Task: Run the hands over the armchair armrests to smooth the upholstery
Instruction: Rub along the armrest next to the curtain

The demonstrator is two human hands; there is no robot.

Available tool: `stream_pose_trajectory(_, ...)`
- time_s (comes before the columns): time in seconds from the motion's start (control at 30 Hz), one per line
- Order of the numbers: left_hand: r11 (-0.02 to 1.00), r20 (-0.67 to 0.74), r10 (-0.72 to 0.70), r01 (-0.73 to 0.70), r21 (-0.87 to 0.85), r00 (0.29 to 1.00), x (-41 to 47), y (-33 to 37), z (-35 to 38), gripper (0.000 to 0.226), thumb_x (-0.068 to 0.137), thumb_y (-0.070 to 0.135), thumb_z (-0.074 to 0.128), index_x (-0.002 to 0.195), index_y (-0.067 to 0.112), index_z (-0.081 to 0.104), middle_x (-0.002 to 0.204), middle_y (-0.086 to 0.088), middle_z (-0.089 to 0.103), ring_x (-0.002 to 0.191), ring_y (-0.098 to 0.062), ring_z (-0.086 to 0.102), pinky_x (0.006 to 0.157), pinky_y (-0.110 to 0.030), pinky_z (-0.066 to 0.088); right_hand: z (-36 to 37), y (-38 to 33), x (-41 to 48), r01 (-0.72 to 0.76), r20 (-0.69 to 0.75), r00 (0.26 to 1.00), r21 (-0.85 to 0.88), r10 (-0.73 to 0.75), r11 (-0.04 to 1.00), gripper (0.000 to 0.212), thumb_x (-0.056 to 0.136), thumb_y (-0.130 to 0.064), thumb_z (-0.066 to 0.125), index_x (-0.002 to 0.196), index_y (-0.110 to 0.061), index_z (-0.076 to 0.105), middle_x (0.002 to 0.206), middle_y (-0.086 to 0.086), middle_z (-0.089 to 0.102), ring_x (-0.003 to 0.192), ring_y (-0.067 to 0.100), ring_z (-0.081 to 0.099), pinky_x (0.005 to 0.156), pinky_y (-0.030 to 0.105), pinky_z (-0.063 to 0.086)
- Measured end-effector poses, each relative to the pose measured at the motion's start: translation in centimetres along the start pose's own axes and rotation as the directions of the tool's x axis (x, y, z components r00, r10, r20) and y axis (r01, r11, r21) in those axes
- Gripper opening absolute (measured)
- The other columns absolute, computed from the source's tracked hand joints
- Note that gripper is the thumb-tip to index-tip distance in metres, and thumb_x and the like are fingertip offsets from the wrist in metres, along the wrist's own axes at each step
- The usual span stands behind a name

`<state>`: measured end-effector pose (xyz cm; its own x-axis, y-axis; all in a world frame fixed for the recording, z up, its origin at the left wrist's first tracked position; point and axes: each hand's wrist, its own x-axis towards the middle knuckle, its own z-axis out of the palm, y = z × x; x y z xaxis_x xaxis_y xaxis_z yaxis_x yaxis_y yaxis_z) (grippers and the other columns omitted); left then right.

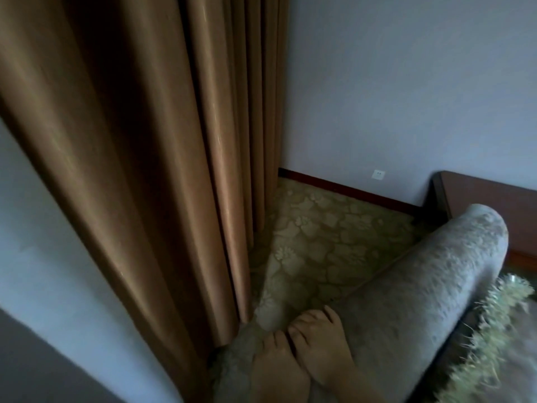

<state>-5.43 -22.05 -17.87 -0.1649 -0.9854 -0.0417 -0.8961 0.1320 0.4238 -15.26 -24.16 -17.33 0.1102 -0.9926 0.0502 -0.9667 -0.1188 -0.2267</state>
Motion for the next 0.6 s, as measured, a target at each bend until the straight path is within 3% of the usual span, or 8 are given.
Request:
stream_pose_trajectory(0.07,0.999,-0.154,0.031,-0.035,-0.022,0.988,0.1,-0.7,0.4,0.034,0.05,0.035,0.074,0.071,0.008,0.071,0.067,-0.007,0.069,0.055,-0.019,0.067,0.047,-0.019,0.05,0.2,0.4,0.2,0.004,0.034,0.999,0.004,-0.004,1.0,0.042,0.093,-0.042,0.024,0.097,-0.028,0.064,0.106,-0.015,0.062,0.112,0.005,0.044,0.108,0.031,0.007)
stream_pose_trajectory(0.1,0.999,-0.203,-0.009,-0.001,-0.049,0.979,0.2,-0.6,0.1,0.033,0.067,0.031,0.063,0.089,0.009,0.071,0.085,-0.009,0.071,0.074,-0.023,0.07,0.062,-0.025,0.054,0.1,0.3,0.2,0.009,0.046,0.999,-0.014,-0.008,1.0,0.041,0.094,-0.041,0.025,0.098,-0.027,0.063,0.107,-0.013,0.062,0.112,0.007,0.044,0.109,0.033,0.009)
stream_pose_trajectory(0.17,0.992,-0.151,-0.112,0.12,0.042,0.982,0.1,-0.3,0.5,0.036,0.089,0.037,0.037,0.111,0.022,0.06,0.112,0.001,0.064,0.104,-0.019,0.061,0.085,-0.027,0.048,-0.2,0.2,0.1,0.038,0.105,0.994,-0.059,-0.032,0.998,0.044,0.094,-0.039,0.022,0.102,-0.024,0.063,0.111,-0.007,0.063,0.112,0.014,0.046,0.108,0.038,0.015)
stream_pose_trajectory(0.3,0.988,-0.17,-0.156,0.157,-0.008,0.973,-0.6,0.1,0.3,0.029,0.092,0.039,0.036,0.104,0.025,0.058,0.105,0.002,0.066,0.097,-0.02,0.062,0.076,-0.028,0.047,-0.8,-0.2,0.1,0.009,0.176,0.984,-0.021,-0.005,1.0,0.05,0.096,-0.042,0.021,0.111,-0.021,0.063,0.12,0.001,0.063,0.119,0.025,0.045,0.103,0.044,0.02)
stream_pose_trajectory(0.43,0.982,-0.184,-0.188,0.188,-0.018,0.965,-2.6,1.9,0.3,0.031,0.094,0.034,0.035,0.111,0.022,0.058,0.108,-0.002,0.064,0.1,-0.025,0.058,0.082,-0.033,0.046,-1.3,0.4,-1.6,0.018,0.12,0.993,0.003,-0.019,1.0,0.048,0.096,-0.044,0.024,0.11,-0.021,0.063,0.119,-0.001,0.063,0.118,0.024,0.044,0.099,0.042,0.021)
stream_pose_trajectory(0.6,0.964,-0.191,-0.266,0.265,-0.03,0.945,-8.5,1.1,0.8,0.032,0.094,0.034,0.033,0.109,0.021,0.058,0.107,-0.002,0.063,0.101,-0.025,0.056,0.084,-0.035,0.045,-0.8,-1.6,-6.6,0.055,0.154,0.986,0.057,-0.063,0.997,0.047,0.094,-0.044,0.025,0.105,-0.021,0.065,0.115,-0.003,0.064,0.116,0.022,0.045,0.1,0.041,0.019)
